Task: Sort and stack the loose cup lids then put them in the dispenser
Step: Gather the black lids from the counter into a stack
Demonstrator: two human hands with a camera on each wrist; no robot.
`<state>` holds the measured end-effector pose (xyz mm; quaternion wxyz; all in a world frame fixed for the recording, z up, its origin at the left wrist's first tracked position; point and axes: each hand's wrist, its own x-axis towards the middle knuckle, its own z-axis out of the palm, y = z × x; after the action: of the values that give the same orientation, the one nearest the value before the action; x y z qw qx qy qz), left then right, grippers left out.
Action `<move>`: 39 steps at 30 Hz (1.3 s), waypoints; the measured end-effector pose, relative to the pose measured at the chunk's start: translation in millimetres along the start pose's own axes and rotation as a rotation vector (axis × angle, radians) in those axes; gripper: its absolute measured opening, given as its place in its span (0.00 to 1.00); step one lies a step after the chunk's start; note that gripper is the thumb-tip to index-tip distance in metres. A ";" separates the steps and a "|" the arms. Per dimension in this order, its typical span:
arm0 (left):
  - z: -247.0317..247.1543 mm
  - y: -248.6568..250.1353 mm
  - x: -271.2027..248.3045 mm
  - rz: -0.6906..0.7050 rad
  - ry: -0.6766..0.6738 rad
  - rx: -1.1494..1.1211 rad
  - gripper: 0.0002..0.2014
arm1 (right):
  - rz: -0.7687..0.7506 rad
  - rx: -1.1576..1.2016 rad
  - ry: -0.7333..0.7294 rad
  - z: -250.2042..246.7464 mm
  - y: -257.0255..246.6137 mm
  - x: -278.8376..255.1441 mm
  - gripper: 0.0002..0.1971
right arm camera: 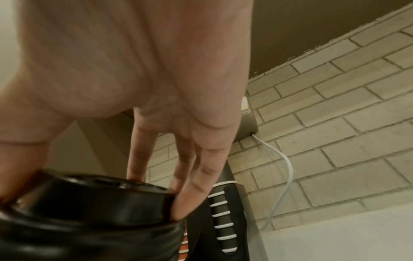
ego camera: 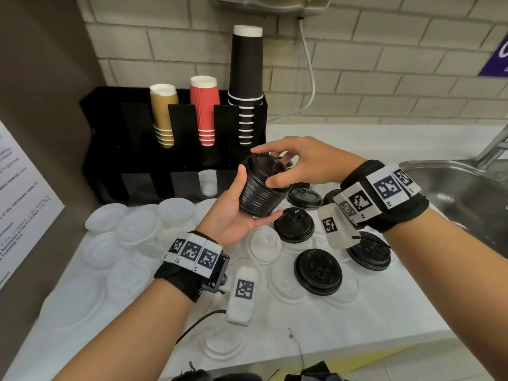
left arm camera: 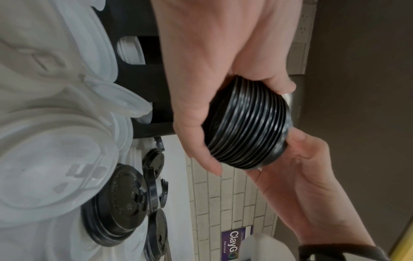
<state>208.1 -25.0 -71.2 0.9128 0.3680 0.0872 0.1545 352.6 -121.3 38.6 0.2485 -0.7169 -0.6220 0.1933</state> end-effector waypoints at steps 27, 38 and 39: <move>-12.0 8.5 -1.7 0.056 0.049 -0.047 0.35 | -0.012 0.171 0.088 11.7 -1.3 16.3 0.27; -8.1 7.6 0.1 0.085 -0.048 -0.080 0.26 | -0.095 -0.002 0.108 6.4 -12.8 13.0 0.27; -8.0 7.2 -0.1 0.088 -0.049 -0.092 0.27 | -0.112 -0.026 0.117 5.9 -14.6 12.5 0.27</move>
<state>204.3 -14.9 -71.8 0.9229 0.3327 0.0413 0.1891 339.5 -106.8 42.9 0.2854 -0.6943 -0.6481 0.1287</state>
